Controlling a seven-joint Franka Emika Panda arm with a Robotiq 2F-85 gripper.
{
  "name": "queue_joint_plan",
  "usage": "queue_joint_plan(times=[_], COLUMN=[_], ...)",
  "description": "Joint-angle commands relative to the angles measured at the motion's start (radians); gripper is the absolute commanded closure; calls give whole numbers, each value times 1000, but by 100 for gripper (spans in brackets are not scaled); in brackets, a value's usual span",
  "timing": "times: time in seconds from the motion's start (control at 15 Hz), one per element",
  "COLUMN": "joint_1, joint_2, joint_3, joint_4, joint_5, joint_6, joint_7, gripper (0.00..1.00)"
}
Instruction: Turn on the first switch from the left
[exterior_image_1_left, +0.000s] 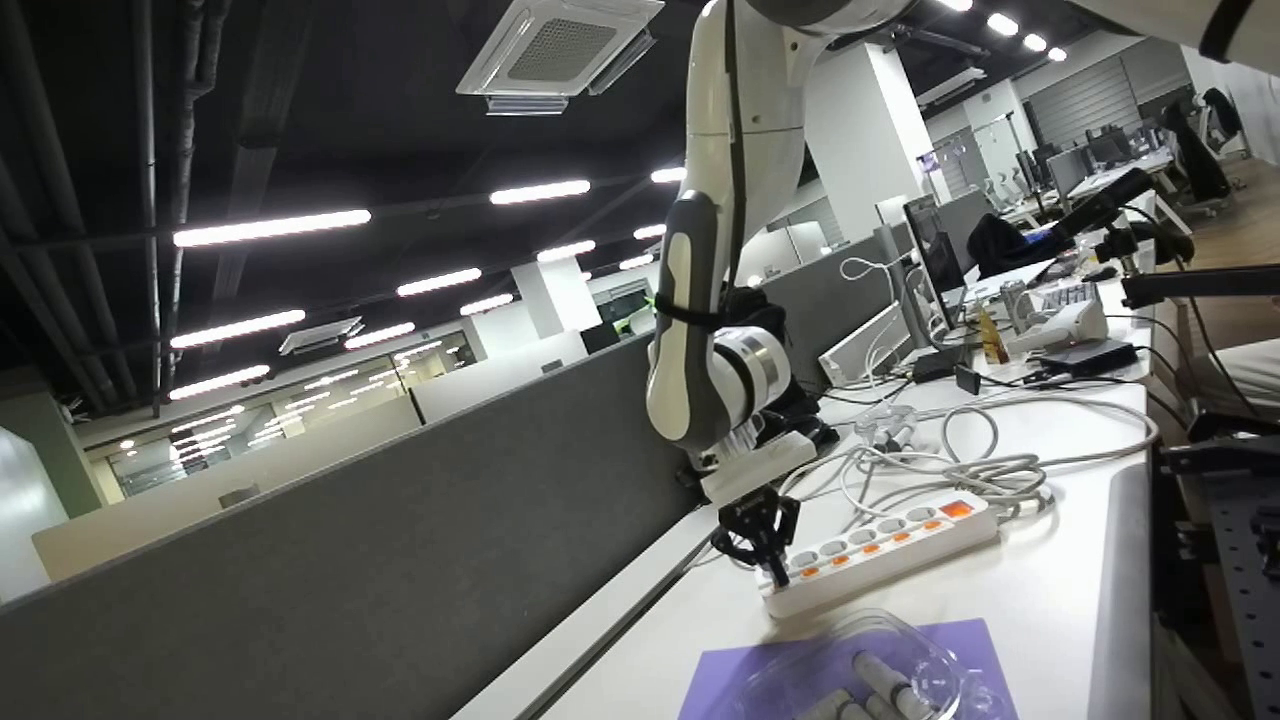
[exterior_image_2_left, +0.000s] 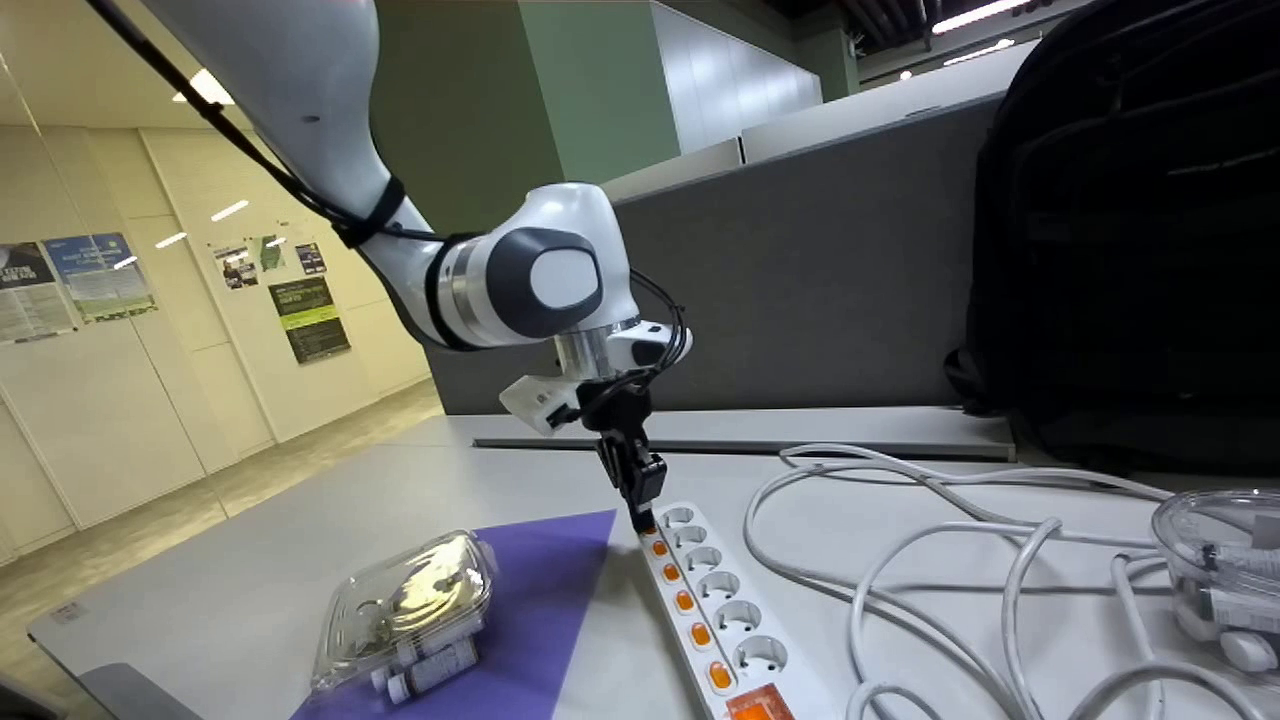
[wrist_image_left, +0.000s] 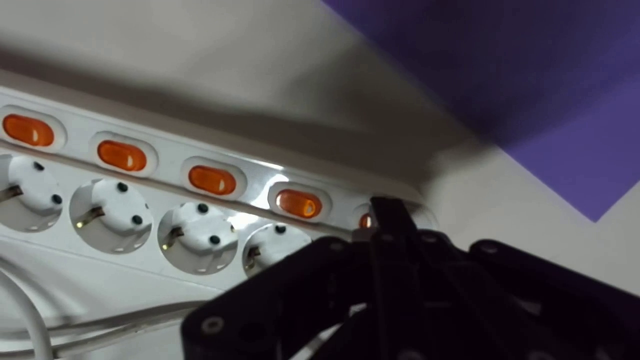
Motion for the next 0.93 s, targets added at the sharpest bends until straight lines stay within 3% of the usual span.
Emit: queue_joint_plan(times=[0.0, 0.4, 0.6, 0.8, 0.87], joint_1=[79, 130, 107, 109, 120], joint_2=[105, 208, 214, 146, 120], joint_3=[-83, -115, -76, -54, -56], joint_4=[128, 305, 353, 288, 259], joint_5=[-59, -155, -165, -189, -206], joint_6=[-110, -298, -370, -326, -304], joint_7=[188, 385, 344, 288, 286], gripper=[100, 100, 100, 100, 74])
